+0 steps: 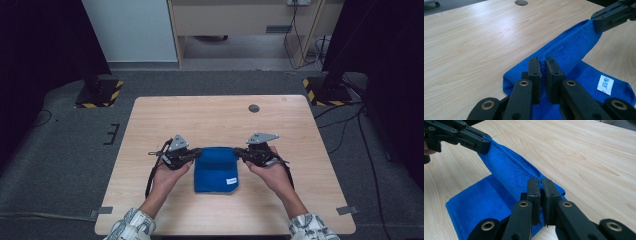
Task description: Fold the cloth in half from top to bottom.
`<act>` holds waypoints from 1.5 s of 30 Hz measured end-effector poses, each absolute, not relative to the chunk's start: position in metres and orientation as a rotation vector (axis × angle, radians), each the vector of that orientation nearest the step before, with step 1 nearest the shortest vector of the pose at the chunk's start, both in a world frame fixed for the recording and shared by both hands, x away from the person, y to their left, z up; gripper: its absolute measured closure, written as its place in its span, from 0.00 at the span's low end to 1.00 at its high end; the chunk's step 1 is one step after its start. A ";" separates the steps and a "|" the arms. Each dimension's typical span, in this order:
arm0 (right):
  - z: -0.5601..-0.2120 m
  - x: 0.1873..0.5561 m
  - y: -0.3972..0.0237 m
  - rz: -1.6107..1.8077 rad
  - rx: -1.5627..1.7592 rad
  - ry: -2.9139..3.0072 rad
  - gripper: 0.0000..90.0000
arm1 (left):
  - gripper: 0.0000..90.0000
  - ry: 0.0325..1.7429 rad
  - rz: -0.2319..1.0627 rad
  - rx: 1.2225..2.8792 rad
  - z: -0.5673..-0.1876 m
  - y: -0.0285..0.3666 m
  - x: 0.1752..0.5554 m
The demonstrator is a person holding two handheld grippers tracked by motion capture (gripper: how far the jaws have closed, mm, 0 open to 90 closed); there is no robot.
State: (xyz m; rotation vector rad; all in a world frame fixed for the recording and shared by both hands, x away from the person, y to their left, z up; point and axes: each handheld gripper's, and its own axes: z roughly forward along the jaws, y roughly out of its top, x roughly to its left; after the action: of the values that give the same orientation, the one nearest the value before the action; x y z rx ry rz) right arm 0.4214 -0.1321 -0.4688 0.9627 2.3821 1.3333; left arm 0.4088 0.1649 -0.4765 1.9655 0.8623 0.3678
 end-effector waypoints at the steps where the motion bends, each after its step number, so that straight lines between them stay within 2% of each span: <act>1: -0.469 0.420 -0.132 1.335 0.961 2.384 0.96 | 0.93 0.862 0.367 1.960 -0.476 0.166 0.408; 10: -0.463 0.412 -0.131 1.372 0.930 2.377 0.96 | 0.93 0.857 0.367 1.936 -0.471 0.171 0.399; 19: -0.479 0.398 -0.129 1.364 0.904 2.425 0.96 | 0.88 0.875 0.328 1.945 -0.485 0.176 0.383; 21: -0.480 0.398 -0.130 1.362 0.902 2.432 0.96 | 0.82 0.877 0.331 1.930 -0.484 0.176 0.380; 26: -0.482 0.397 -0.133 1.361 0.912 2.434 0.96 | 0.48 0.907 0.321 1.873 -0.483 0.178 0.376; 29: -0.484 0.396 -0.134 1.362 0.912 2.437 0.97 | 0.36 0.927 0.321 1.835 -0.481 0.181 0.376; 36: -0.486 0.391 -0.129 1.366 0.896 2.454 0.97 | 0.23 0.994 0.338 1.780 -0.482 0.193 0.384; 45: -0.480 0.382 -0.125 1.416 0.863 2.447 0.97 | 0.22 1.064 0.379 1.749 -0.485 0.207 0.388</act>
State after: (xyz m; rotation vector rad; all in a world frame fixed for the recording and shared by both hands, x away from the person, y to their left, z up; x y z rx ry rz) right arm 0.3824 -0.1251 -0.4799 0.8627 2.4465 1.4164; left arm 0.3883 0.2071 -0.4851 1.7487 1.0640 0.3790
